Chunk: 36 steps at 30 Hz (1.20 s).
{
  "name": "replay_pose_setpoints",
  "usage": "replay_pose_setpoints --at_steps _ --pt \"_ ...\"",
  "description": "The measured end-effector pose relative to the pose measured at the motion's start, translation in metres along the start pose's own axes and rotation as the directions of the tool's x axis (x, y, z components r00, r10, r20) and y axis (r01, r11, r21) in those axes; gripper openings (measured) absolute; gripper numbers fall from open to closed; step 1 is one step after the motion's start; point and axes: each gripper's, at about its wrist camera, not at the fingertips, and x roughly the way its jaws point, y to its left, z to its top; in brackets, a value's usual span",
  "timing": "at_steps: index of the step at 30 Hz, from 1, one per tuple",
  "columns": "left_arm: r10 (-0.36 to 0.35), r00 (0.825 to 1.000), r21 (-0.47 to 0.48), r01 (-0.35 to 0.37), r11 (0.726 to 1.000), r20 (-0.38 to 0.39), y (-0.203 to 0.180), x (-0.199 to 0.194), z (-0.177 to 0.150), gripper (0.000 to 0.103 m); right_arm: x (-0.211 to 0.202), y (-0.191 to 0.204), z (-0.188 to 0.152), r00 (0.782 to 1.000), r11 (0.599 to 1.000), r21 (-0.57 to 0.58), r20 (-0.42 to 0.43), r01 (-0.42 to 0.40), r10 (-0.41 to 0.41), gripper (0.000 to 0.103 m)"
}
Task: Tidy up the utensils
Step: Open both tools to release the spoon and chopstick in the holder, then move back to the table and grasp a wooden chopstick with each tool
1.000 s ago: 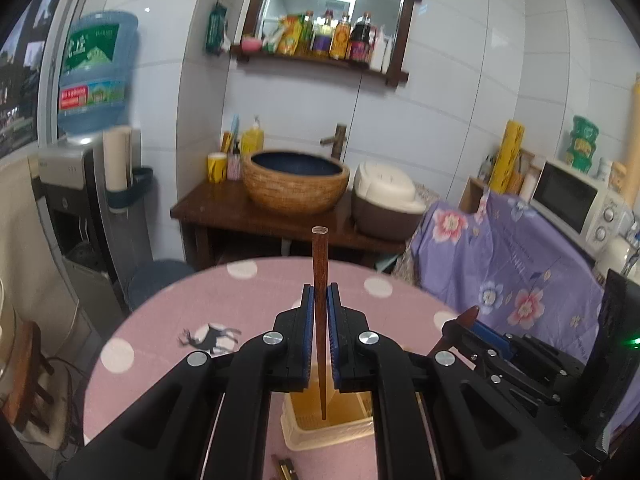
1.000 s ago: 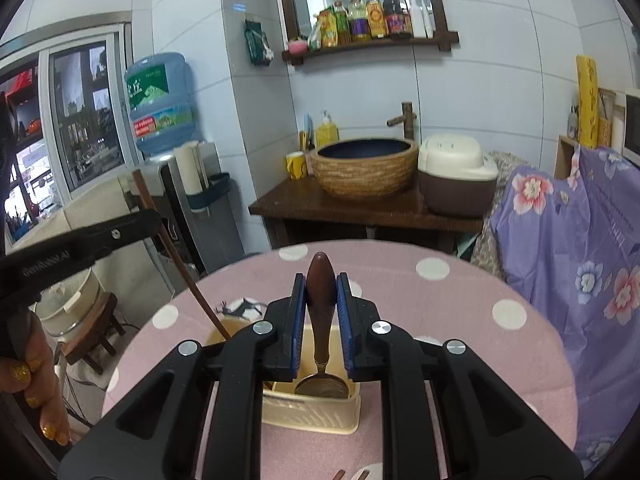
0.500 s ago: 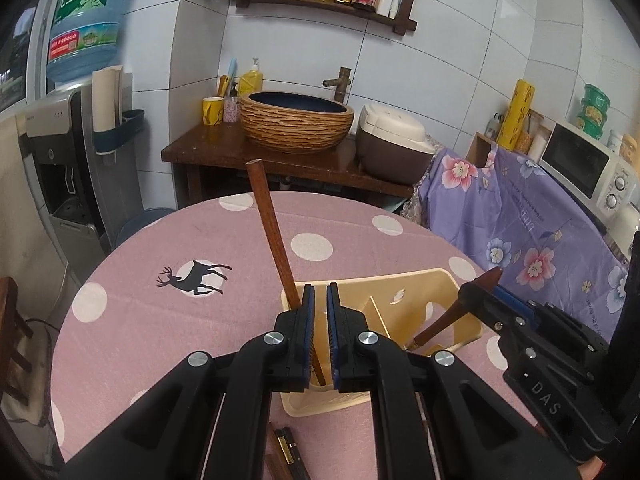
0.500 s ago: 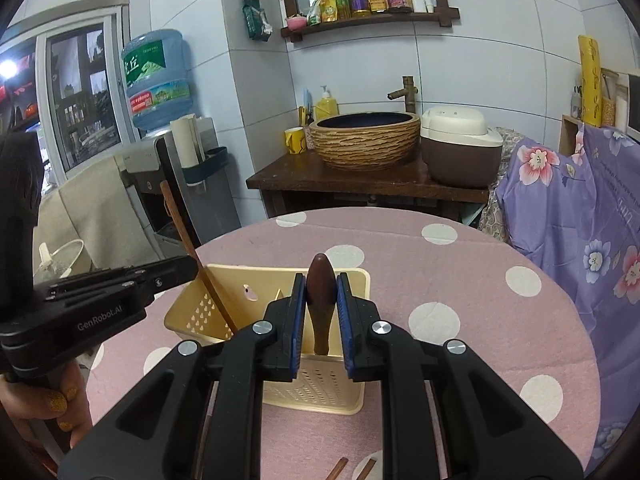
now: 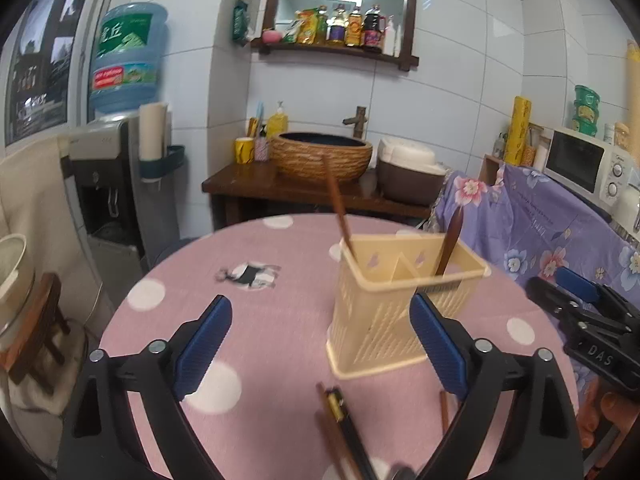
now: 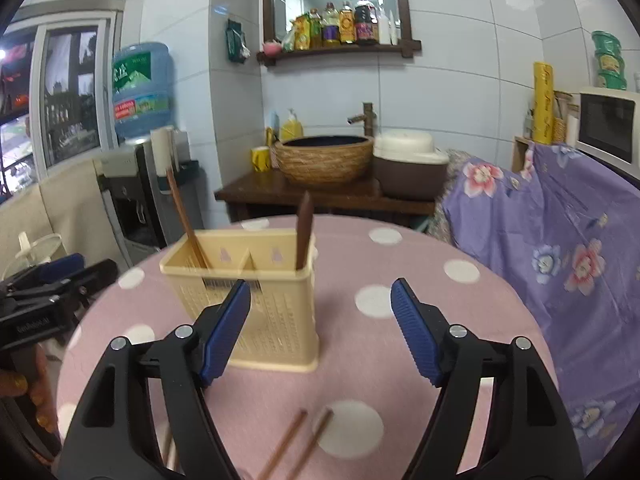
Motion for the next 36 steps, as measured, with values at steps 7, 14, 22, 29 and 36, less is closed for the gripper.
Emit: replay_pose_setpoints --at_steps 7,14,22,29,36 --pt "0.089 0.989 -0.02 -0.092 0.996 -0.118 0.018 -0.001 -0.047 0.096 -0.01 -0.016 -0.058 0.984 0.993 0.034 -0.14 0.112 -0.106 0.079" --pt "0.133 0.968 -0.049 -0.147 0.988 -0.213 0.034 0.002 -0.086 0.089 -0.002 -0.021 -0.104 0.954 0.988 0.048 -0.271 0.149 -0.131 0.079" --pt "0.061 0.952 -0.071 -0.086 0.994 -0.3 0.025 0.014 -0.106 0.066 0.006 -0.009 -0.123 0.942 0.991 0.056 -0.322 0.121 -0.096 0.078" --pt "0.047 0.939 -0.04 -0.064 0.997 -0.342 0.005 0.031 -0.113 0.057 0.007 -0.002 -0.128 0.939 0.993 0.053 -0.332 0.109 -0.085 0.078" --pt "0.044 0.922 -0.022 -0.057 0.998 -0.384 -0.007 0.046 -0.121 0.043 0.009 -0.005 -0.13 0.936 0.992 0.064 -0.342 0.106 -0.078 0.078"
